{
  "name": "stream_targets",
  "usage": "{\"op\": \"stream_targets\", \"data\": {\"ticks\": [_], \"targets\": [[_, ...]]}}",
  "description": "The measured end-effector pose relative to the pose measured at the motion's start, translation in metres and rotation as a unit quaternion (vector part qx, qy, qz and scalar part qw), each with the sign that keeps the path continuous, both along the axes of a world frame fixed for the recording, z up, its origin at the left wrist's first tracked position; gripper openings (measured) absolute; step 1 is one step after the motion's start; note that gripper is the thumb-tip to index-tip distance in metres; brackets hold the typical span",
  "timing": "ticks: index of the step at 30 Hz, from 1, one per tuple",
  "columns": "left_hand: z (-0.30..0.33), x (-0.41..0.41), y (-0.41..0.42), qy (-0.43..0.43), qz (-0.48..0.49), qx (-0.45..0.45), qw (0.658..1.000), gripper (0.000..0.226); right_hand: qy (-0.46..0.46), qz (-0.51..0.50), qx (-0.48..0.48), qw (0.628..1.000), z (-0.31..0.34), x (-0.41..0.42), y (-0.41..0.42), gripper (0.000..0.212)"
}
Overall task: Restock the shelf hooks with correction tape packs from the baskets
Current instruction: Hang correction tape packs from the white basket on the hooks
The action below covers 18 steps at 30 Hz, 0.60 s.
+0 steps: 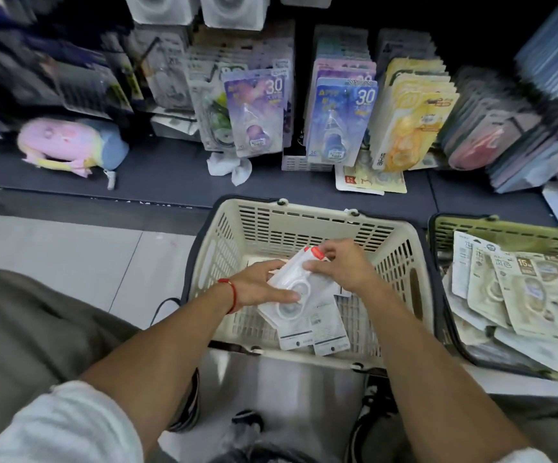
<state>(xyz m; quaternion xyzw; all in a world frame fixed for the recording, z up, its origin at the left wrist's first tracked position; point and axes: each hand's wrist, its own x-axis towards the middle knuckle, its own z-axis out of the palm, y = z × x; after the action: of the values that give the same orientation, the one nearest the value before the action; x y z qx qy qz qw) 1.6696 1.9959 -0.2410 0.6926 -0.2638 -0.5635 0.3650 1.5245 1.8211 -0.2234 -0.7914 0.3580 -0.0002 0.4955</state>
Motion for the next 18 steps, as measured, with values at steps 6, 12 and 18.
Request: {"op": "stream_targets", "data": {"ticks": [6,12,18], "targets": [[-0.014,0.006,0.027,-0.056,0.191,0.03,0.98,0.06,0.099,-0.099,0.018,0.99,-0.073,0.002,0.012,0.018],[-0.002,0.017,0.053,-0.056,0.272,-0.011,0.961,0.042,0.294,-0.018,0.121,0.948,-0.122,0.004,0.04,0.058],[-0.006,0.015,0.06,-0.08,0.305,-0.004,0.949,0.042,0.236,-0.048,0.2,0.95,-0.131,0.026,0.051,0.01]]}}
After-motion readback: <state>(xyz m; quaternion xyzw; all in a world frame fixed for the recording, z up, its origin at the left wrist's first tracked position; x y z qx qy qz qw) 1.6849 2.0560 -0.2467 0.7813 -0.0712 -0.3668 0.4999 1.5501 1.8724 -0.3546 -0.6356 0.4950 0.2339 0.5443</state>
